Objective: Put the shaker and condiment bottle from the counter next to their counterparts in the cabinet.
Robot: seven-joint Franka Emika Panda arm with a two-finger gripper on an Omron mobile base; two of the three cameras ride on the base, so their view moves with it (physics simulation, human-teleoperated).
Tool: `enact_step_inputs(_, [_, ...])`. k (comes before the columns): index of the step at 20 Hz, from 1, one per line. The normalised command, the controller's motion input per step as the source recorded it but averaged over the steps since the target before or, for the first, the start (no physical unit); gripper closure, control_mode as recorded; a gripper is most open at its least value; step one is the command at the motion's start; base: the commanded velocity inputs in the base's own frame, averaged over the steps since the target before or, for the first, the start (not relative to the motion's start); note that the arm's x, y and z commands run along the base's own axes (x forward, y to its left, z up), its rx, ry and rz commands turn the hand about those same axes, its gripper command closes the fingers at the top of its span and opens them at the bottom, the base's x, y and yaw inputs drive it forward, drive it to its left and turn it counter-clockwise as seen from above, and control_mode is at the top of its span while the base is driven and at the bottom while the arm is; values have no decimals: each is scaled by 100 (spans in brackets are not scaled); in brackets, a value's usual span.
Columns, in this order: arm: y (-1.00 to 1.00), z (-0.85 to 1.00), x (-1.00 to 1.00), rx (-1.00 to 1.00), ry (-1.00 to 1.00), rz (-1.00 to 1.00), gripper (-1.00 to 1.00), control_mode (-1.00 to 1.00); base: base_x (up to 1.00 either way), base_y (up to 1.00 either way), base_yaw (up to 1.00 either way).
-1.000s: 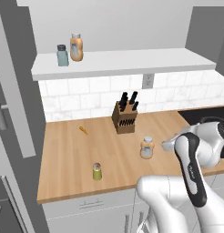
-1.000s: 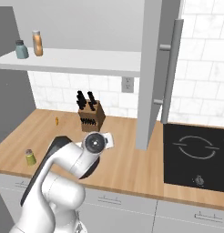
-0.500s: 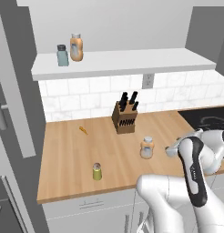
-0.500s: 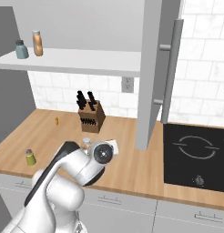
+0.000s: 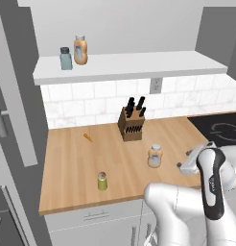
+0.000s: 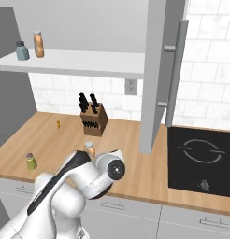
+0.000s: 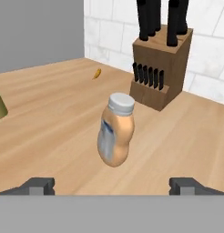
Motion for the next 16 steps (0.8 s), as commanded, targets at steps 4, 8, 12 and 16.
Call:
enact_step_inputs(4, [1,-3,-11,4,-2,5,-100,-100,0,0,0])
enact_step_inputs(8, [3,0,9,0,-6,0,-100,-100,0,0,0])
enact_step_inputs(12, [22,-13,29,0,-1,0,-100,-100,0,0,0])
enact_step_inputs(16, [37,-10,14,2,0,0,-100,-100,0,0,0])
